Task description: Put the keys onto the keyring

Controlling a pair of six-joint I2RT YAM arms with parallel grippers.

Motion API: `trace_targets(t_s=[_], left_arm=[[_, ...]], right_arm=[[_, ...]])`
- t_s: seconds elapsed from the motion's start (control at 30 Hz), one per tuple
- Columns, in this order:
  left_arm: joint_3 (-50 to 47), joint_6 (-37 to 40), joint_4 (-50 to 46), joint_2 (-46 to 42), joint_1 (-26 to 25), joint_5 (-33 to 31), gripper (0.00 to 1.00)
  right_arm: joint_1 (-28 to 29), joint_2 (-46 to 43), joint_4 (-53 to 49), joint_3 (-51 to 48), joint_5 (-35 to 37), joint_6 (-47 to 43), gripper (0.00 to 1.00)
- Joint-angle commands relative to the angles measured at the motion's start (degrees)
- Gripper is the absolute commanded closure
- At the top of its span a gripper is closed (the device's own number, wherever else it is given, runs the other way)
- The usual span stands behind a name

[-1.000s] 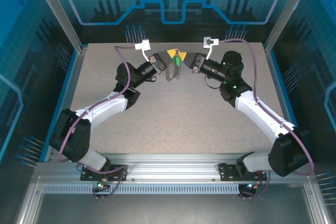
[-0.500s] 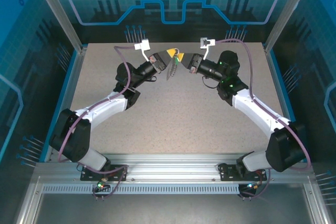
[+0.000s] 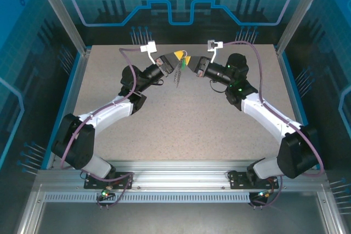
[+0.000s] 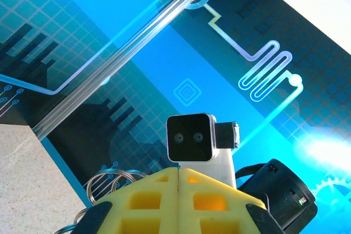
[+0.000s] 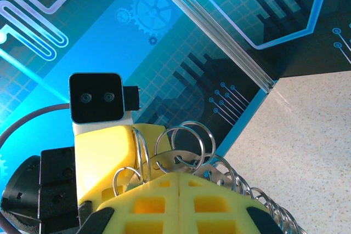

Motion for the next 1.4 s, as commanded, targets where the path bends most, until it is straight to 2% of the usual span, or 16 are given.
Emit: trace_targets(t_s=[0.0, 0.23, 0.37, 0.53, 0.87, 1.37], left_arm=[[0.3, 0.3, 3.0, -1.3, -0.5, 0.1, 1.0], [0.6, 0.3, 3.1, -1.3, -0.6, 0.2, 1.0], [0.6, 0.2, 3.0, -1.2, -0.6, 0.3, 1.0], [0.7, 0.3, 3.0, -1.2, -0.6, 0.4, 1.0], [0.9, 0.4, 2.8, -1.2, -0.7, 0.5, 1.0], [1.0, 0.5, 2.8, -1.3, -0.7, 0.5, 1.0]], right_arm=[[0.1, -1.9, -0.7, -2.0, 1.0, -1.3, 1.0], [-2.2, -5.8, -2.2, -6.2, 2.2, -1.5, 0.99], [-3.1, -7.2, -2.4, -6.5, 2.2, -1.4, 0.81], [-3.4, -7.7, -0.8, -5.5, 1.2, -1.2, 0.71], [-2.6, -5.3, 6.0, -4.2, -1.8, 1.5, 0.68], [-0.6, -2.4, 7.0, -1.4, -2.7, 1.3, 0.67]])
